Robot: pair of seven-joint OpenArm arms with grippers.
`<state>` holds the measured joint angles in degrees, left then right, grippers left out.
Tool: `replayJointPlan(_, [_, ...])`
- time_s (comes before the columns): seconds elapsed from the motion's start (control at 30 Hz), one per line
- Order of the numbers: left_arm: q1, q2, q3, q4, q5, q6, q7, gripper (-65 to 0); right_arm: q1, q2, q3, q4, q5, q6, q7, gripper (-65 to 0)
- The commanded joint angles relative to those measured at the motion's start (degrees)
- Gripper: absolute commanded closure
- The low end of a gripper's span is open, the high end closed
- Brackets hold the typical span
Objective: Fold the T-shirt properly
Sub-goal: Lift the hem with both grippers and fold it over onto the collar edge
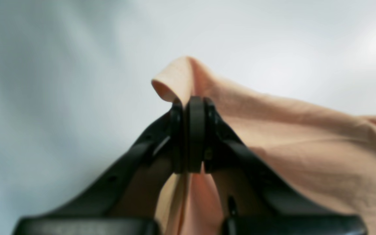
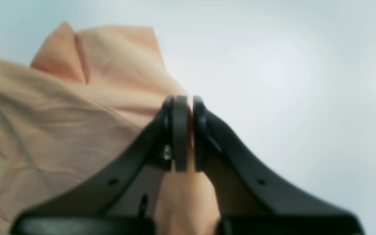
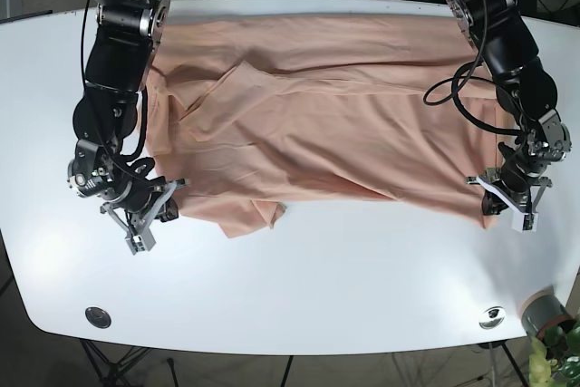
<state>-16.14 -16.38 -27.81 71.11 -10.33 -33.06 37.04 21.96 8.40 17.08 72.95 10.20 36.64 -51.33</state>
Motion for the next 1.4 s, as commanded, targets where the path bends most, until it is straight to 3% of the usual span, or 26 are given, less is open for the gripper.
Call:
replayJointPlan(0.0, [1.0, -0.7, -0.3, 5.9, -2.3, -0.2, 0.9, 0.0, 0.3, 1.1, 0.6, 5.2, 0.9, 0.41, 0.2, -2.1])
replayJointPlan(0.23, [8.5, -1.1, -0.8, 17.2, -6.5, -0.2, 2.9, 0.0, -4.8, 1.3, 0.7, 16.5, 0.9, 0.41, -3.8, -2.1])
replayJointPlan(0.37, [10.5, -0.8, -3.1, 18.1, -6.4, -0.2, 2.8, 0.0, -5.3, 1.2, 0.7, 15.6, 0.9, 0.32, -3.8, -4.0])
replayJointPlan(0.43, [10.5, -0.8, -4.1, 17.9, -6.2, -0.2, 2.8, 0.0, -4.2, 1.0, 0.7, 13.4, 0.8, -0.03, -3.7, -9.8])
replayJointPlan(0.6, [10.6, -0.8, -4.5, 17.2, -6.2, -0.2, 2.9, 0.0, -0.3, 1.0, 0.6, 4.5, 0.6, -0.03, 0.5, -36.0])
replayJointPlan(0.7, [10.6, -0.8, -4.5, 17.2, -6.2, -0.2, 2.9, 0.0, 2.5, 1.0, 0.5, -1.7, 0.6, -0.03, 3.2, -45.8])
replayJointPlan(1.07, [10.6, -0.7, -4.1, 16.8, -6.2, -0.2, 2.9, 0.0, 10.6, 0.9, 0.5, -18.7, 0.8, -0.03, 5.1, -47.4])
replayJointPlan(1.37, [10.2, -0.7, -4.1, 14.9, -6.3, -0.2, 2.7, 0.0, 14.1, -1.9, 0.5, -27.6, -2.6, -0.20, 7.9, -47.4])
